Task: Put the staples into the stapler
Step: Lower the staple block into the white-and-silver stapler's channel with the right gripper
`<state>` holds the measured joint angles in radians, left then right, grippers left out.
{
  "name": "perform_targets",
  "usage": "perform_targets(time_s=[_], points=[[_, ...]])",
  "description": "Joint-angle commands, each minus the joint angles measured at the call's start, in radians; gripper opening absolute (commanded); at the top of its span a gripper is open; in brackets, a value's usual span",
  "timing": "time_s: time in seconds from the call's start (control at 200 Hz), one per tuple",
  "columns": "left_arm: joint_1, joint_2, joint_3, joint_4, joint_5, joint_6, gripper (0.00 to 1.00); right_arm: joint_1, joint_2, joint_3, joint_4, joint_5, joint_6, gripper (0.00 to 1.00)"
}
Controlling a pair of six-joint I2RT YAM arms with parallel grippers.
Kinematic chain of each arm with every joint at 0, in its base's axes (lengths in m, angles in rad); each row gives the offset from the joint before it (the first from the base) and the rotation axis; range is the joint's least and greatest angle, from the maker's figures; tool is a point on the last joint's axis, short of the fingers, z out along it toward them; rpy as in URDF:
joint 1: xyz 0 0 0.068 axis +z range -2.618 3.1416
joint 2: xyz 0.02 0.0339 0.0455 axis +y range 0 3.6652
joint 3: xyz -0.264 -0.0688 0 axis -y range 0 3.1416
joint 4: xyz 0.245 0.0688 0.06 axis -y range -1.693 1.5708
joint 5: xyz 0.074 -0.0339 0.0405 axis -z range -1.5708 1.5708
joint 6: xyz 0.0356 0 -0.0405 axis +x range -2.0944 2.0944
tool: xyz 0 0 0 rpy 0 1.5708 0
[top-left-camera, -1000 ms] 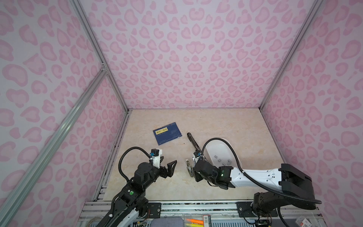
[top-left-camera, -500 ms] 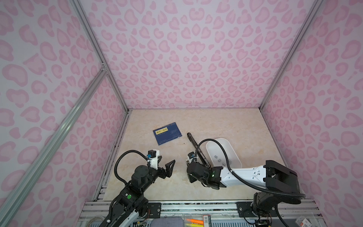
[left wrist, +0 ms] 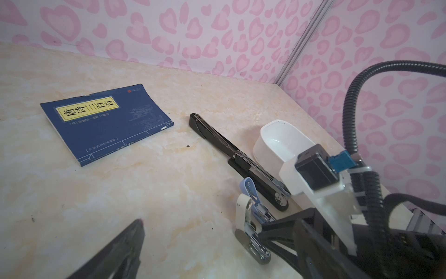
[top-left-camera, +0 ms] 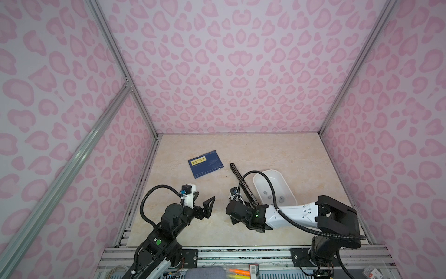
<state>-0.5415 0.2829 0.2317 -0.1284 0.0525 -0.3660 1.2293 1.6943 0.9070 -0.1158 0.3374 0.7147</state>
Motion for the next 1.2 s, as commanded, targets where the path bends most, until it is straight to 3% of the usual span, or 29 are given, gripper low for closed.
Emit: perform_targets(time_s=[0.0,1.195], points=[[0.0,0.001,-0.004,0.017,-0.007,-0.001,0.97,0.0,0.013,0.006,-0.029,0.033,0.019,0.05],[-0.001,0.012,-0.002,0.022,-0.011,-0.002,0.97,0.001,0.072,0.06,-0.084,0.038,0.019,0.04]])
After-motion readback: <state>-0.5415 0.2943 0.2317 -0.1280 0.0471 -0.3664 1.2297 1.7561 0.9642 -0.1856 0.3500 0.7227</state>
